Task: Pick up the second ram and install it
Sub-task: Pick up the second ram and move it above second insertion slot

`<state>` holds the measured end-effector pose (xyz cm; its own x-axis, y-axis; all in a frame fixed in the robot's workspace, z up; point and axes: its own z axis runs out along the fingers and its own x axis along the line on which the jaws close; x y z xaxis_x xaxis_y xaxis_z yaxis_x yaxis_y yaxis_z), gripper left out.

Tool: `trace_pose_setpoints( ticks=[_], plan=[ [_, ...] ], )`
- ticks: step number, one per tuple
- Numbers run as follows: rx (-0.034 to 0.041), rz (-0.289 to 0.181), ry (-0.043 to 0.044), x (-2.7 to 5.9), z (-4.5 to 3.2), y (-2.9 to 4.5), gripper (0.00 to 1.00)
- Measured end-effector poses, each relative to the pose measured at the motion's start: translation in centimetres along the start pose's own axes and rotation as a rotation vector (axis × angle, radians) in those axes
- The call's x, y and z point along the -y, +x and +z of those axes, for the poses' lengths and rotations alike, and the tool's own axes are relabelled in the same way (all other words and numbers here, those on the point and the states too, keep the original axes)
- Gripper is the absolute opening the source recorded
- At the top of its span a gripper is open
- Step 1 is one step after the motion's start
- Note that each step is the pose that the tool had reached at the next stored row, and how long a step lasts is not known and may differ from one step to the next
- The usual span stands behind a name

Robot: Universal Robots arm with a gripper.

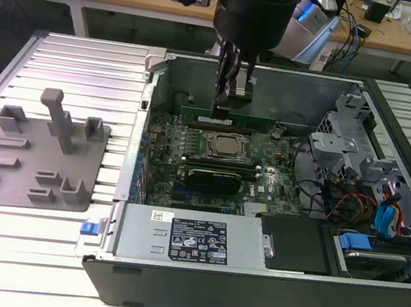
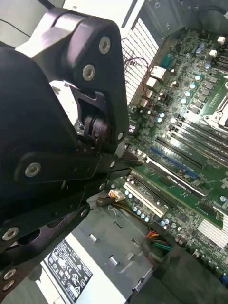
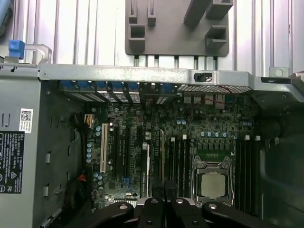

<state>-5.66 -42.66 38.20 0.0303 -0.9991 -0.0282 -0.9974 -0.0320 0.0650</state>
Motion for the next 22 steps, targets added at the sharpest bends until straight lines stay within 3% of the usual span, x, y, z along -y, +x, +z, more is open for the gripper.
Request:
trace_pose_setpoints(
  ticks=[8,12,16,22],
  plan=[
    [0.0,0.0,0.0,0.07,0.91,-0.22,0.09],
    [-0.0001,-0.001,-0.0001,0.14,1.39,-0.87,0.09],
    [-0.0007,-0.011,0.0,0.21,1.79,-1.07,0.09],
    [-0.0023,-0.029,0.0085,0.3,2.48,-1.52,0.09]
  ],
)
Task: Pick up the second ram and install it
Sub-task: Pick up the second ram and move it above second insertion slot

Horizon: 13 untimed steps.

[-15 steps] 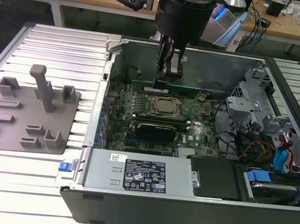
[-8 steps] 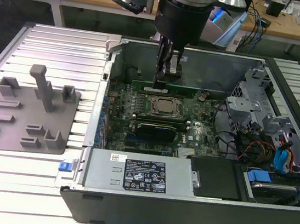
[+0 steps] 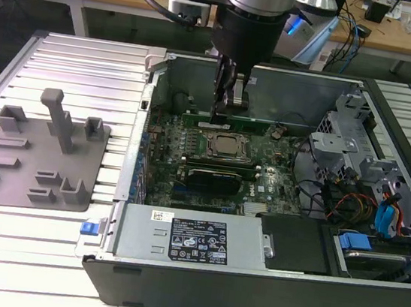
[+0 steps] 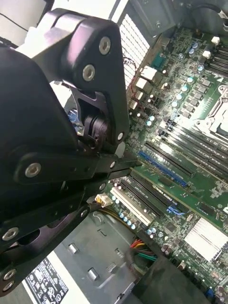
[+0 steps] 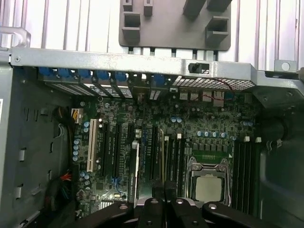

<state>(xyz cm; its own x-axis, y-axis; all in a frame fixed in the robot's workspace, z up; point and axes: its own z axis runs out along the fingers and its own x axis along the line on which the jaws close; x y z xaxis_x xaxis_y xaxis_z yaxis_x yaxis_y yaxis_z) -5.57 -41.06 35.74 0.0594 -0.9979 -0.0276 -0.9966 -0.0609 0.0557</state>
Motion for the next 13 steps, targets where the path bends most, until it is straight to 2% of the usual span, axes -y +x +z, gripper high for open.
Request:
trace_pose_setpoints(
  ticks=[4,7,13],
  plan=[
    [0.0,-0.002,0.0,0.28,0.45,-0.51,0.09],
    [-0.0002,-0.004,0.0001,0.45,1.18,-0.78,0.09],
    [-0.0004,-0.005,0.0001,0.52,2.0,-0.99,0.09]
  ],
)
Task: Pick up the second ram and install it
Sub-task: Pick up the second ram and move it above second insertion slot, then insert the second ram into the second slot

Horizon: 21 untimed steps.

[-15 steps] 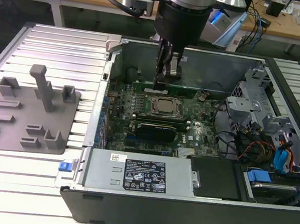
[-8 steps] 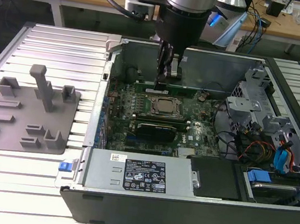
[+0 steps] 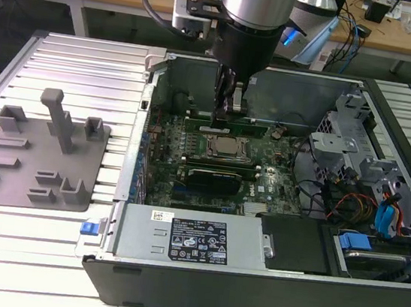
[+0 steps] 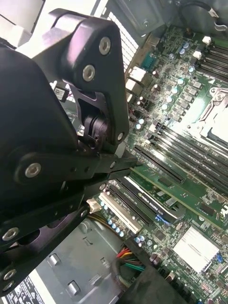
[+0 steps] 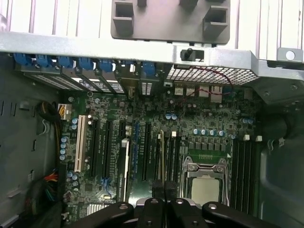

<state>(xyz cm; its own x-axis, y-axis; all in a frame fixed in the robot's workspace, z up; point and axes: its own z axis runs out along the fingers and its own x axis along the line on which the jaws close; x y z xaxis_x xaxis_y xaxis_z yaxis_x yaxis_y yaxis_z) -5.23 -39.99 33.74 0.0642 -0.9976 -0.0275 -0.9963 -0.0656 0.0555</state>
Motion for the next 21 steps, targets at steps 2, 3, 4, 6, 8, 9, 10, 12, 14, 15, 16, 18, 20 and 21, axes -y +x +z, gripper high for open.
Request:
trace_pose_setpoints(
  ticks=[2,3,4,6,8,9,10,12,14,15,16,18,20,21],
  plan=[
    [0.0001,0.0,0.0001,0.0,0.03,0.0,0.09],
    [0.0001,0.0,0.0001,0.0,0.04,0.0,0.09],
    [0.0001,0.0,0.0001,0.0,0.04,0.0,0.09],
    [0.0001,0.0,0.0001,0.0,0.04,0.0,0.09],
    [0.0001,0.0,0.0001,0.0,0.05,0.0,0.09],
    [0.0002,0.0,0.0001,0.0,0.06,0.0,0.09],
    [0.0001,0.0,0.0001,0.01,0.06,0.0,0.09],
    [0.0001,0.0,0.0001,0.01,0.07,0.0,0.09],
    [0.0001,0.0,0.0001,0.0,0.07,0.0,0.09],
    [0.0004,0.0,0.0003,0.0,0.12,-0.09,0.09],
    [0.0001,0.0,0.0001,0.03,0.19,-0.23,0.09],
    [0.0003,0.001,0.0002,0.07,0.42,-0.67,0.09],
    [0.0003,0.002,0.0002,0.1,0.61,-0.91,0.09],
    [0.0003,0.003,0.0002,0.12,0.72,-1.02,0.09]
  ],
)
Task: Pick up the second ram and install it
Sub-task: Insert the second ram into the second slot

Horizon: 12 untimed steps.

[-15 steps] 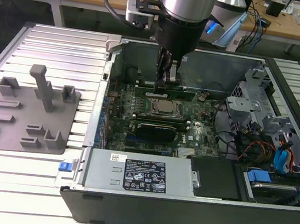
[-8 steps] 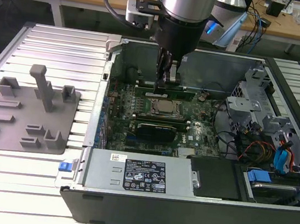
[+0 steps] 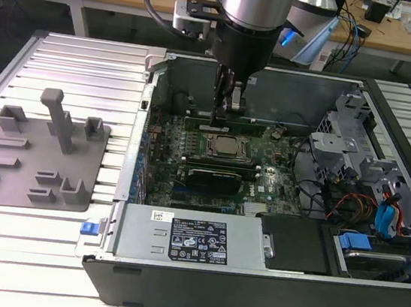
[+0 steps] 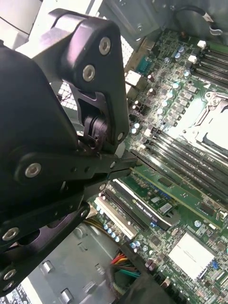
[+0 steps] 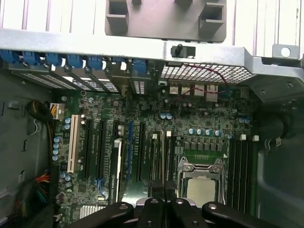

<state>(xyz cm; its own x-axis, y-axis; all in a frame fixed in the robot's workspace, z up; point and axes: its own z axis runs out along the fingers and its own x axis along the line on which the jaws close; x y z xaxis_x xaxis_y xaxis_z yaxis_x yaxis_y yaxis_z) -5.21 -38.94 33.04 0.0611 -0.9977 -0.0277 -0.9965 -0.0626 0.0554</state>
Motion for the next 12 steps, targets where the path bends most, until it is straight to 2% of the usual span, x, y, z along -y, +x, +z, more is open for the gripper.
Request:
trace_pose_setpoints(
  ticks=[3,6,12],
  plan=[
    [0.0002,0.003,0.0001,0.06,0.54,-0.49,0.09],
    [0.0006,0.007,0.0003,0.15,1.46,-1.04,0.09],
    [0.0005,0.01,0.0002,0.27,2.77,-1.54,0.09]
  ],
)
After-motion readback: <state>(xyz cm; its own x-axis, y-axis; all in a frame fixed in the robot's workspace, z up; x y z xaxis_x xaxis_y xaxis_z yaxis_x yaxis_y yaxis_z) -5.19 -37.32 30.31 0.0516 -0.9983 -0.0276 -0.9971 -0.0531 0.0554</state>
